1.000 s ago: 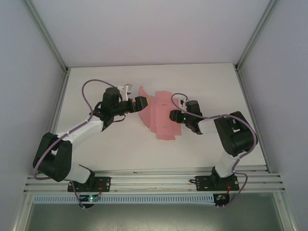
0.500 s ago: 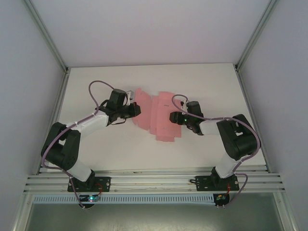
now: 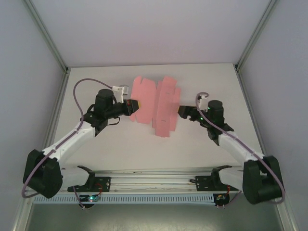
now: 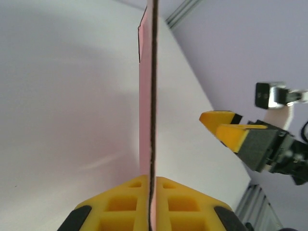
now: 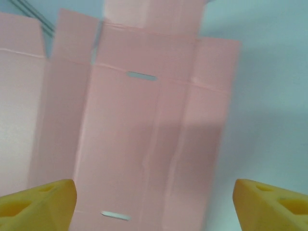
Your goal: Assemble paper box
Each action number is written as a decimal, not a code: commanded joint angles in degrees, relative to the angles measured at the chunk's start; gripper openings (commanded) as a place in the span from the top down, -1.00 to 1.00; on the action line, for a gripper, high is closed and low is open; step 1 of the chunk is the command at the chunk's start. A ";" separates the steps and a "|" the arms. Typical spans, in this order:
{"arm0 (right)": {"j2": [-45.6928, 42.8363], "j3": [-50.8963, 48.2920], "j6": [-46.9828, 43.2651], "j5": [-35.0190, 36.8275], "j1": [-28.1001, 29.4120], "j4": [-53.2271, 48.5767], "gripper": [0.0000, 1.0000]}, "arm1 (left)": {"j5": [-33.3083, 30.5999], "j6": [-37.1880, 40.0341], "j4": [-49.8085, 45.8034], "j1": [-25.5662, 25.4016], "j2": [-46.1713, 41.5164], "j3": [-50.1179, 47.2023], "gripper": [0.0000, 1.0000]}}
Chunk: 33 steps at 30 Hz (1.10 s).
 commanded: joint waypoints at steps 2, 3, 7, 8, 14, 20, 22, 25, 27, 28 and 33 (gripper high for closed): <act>-5.62 -5.62 5.34 -6.54 -2.98 4.75 -0.81 | 4.91 -2.09 7.96 -0.41 -5.50 -2.03 1.00; -6.47 -5.90 5.43 -7.74 -3.19 4.94 -0.81 | 5.58 -2.95 9.25 -0.42 -6.63 -2.51 1.00; -7.91 -6.64 8.65 -11.87 -4.17 8.28 -0.80 | 7.69 -5.09 11.43 -0.58 -11.01 -3.04 1.00; -7.82 -6.98 9.79 -13.60 -4.47 10.24 -0.78 | 7.33 -5.09 10.84 -0.66 -11.98 -2.95 1.00; -7.14 -9.14 15.11 -19.29 -4.68 22.06 -0.52 | 5.74 -5.64 10.53 -0.77 -16.63 -4.21 1.00; -4.63 -8.64 17.32 -22.10 -4.25 26.90 -0.29 | 7.18 -7.02 13.19 -1.03 -17.89 -5.12 1.00; -4.24 -8.86 18.00 -23.08 -4.21 29.57 -0.20 | 7.17 -6.67 12.55 -1.03 -18.02 -4.94 1.00; -4.77 -9.06 18.88 -23.29 -3.99 31.08 0.10 | 7.02 -6.53 12.43 -1.03 -18.19 -5.20 1.00; -5.76 -9.08 18.72 -23.01 -3.96 30.70 0.37 | 6.44 -6.29 12.16 -1.03 -18.40 -5.46 1.00; -6.37 -9.01 18.38 -23.33 -4.01 30.57 0.48 | 5.99 -6.31 12.08 -1.03 -18.71 -5.64 1.00; -9.58 -9.12 16.35 -24.31 -3.33 29.92 0.56 | 4.49 -5.71 11.10 -1.03 -19.46 -6.00 1.00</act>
